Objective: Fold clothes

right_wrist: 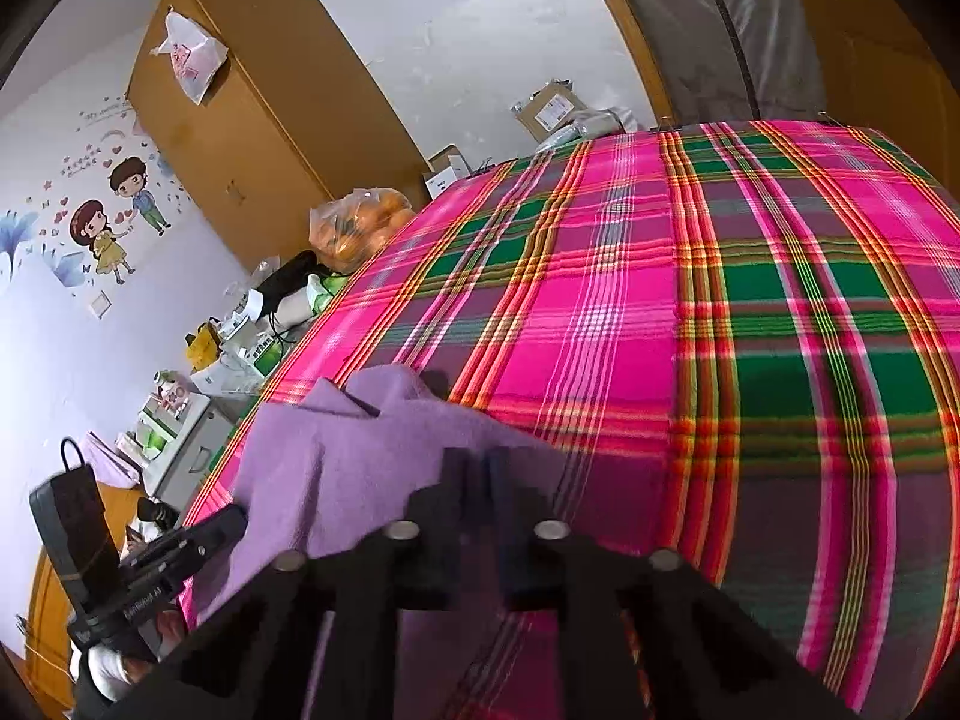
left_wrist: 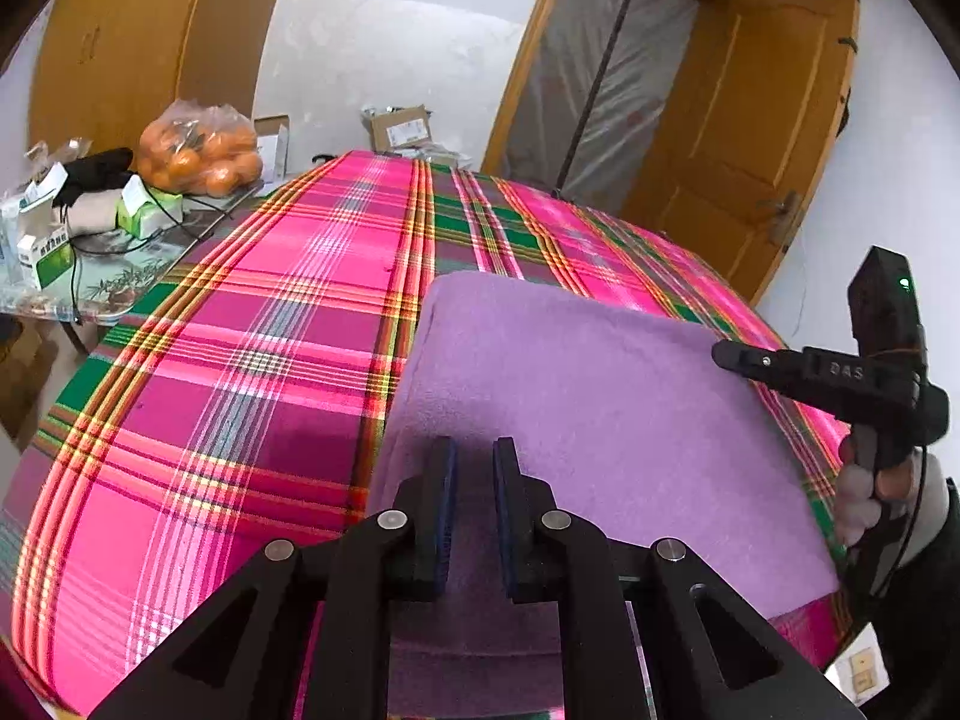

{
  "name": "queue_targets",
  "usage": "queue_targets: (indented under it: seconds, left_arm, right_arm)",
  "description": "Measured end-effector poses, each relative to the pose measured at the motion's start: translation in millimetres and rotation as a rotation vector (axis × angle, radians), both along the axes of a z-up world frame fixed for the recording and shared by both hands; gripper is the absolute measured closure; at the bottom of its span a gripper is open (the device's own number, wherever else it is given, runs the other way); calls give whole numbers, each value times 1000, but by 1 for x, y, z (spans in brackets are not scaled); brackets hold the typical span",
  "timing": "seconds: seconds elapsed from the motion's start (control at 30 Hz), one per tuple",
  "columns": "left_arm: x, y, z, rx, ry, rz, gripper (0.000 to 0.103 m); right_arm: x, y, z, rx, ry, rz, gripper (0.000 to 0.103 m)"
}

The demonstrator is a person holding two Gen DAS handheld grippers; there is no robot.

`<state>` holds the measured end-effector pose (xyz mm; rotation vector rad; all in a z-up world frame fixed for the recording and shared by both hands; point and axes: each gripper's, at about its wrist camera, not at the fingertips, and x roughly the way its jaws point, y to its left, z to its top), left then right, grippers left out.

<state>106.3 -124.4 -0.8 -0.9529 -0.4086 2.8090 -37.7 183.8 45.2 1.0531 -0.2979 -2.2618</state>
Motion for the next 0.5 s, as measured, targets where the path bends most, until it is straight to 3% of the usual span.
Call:
queue_targets:
  seconds: [0.17,0.3,0.5]
  left_arm:
    - [0,-15,-8,90,24,4,101]
    - [2,-16,-10,93,52,0,101]
    - [6,-20,-10,136,56,8,101]
  right_arm:
    - [-10,4,-10,9,-27,-20,100]
    - [-3,12,-1,-9,-7,-35,99]
    - [40,1,19,-45,72,110,96]
